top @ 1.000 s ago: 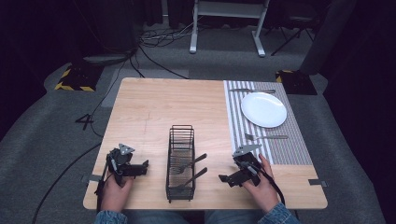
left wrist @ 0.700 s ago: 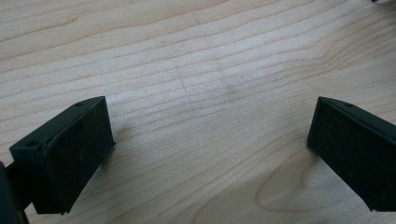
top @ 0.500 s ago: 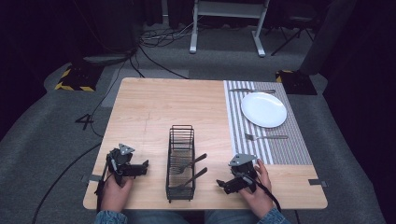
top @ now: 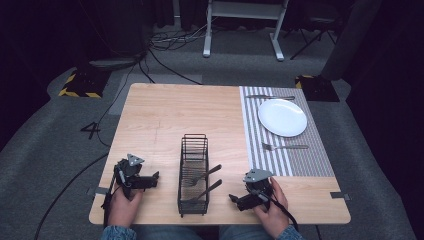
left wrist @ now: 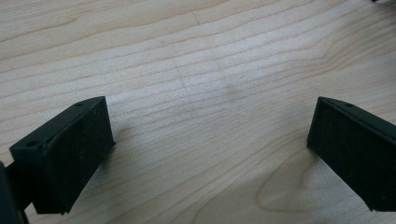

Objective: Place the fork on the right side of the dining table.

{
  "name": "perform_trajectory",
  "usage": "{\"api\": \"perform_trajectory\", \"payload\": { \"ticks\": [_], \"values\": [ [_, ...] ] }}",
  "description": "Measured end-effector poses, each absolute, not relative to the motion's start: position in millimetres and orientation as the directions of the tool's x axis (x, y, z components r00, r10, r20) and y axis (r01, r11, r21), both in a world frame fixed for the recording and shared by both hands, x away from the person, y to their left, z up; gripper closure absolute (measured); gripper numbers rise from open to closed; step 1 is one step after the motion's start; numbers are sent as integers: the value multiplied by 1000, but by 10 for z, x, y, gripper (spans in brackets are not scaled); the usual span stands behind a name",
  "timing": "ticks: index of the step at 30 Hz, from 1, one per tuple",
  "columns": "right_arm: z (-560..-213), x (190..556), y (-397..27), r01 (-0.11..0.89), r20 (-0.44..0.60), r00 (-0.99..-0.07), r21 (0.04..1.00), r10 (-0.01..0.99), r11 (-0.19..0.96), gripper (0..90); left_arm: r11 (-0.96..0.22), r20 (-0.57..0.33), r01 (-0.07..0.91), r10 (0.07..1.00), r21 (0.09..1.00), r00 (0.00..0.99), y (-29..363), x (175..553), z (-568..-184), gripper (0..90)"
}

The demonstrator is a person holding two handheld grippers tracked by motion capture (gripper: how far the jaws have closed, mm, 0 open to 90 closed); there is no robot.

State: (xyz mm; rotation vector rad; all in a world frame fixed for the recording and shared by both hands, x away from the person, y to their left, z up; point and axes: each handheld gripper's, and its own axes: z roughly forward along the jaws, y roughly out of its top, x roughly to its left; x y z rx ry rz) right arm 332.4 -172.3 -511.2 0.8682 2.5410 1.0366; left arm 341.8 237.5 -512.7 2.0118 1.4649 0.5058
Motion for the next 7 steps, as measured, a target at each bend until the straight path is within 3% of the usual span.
{"api": "perform_trajectory", "payload": {
  "ticks": [7],
  "values": [
    [-5112, 3317, -1714, 437, -17, -779, 703, 627, 561, 0, -217, -39, 721, 946, 658, 321, 2375, 3418, -5127, 3]
  ]
}}
